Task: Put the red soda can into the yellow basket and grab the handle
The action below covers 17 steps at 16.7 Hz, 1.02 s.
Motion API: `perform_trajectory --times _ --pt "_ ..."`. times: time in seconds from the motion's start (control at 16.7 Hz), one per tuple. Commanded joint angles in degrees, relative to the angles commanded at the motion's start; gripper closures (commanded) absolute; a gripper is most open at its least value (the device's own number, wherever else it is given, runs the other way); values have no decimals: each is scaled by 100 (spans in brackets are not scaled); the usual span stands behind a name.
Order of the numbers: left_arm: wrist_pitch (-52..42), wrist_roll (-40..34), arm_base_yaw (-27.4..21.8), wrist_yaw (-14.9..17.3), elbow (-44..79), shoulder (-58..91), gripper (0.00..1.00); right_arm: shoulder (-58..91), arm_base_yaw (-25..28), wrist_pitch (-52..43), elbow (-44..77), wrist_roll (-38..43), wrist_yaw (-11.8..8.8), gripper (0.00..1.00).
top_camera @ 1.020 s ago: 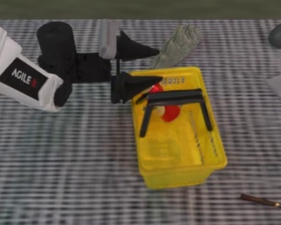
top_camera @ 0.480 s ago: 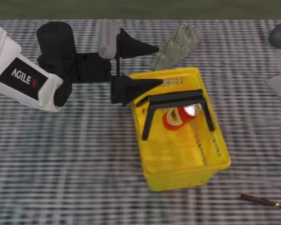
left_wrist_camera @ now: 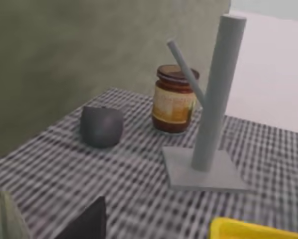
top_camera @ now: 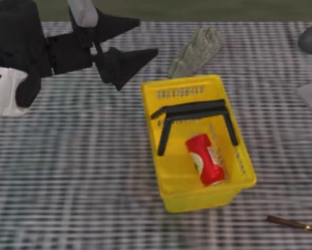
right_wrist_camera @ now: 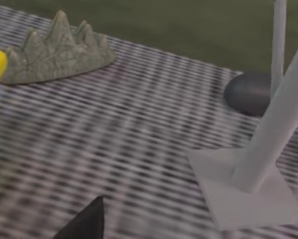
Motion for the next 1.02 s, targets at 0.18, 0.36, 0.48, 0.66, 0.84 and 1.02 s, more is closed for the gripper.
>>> perform_trajectory --times 0.18,0.36,0.48,0.66,0.84,1.02 --pt "-718 -189 284 -918 -734 -1659 0 1667 500 -1137 1595 -768 6 0" --pt "-1446 -258 576 -1938 -1540 -3608 0 3612 1049 -2394 3422 -1608 7 0" --pt "-1929 -238 758 -2630 -2114 -4963 0 4929 1415 -3231 4652 -2164 2 0" --pt "-2663 -137 997 -3629 -3027 -6919 0 6873 1959 -4467 6461 -2990 -5 0" --pt "-3393 2 1182 -4518 -3980 -8634 0 8490 2428 -5512 7998 -3706 -4 0" --pt "-4072 145 1313 -5246 -4886 -9971 0 9680 2800 -6307 9198 -4274 9 0"
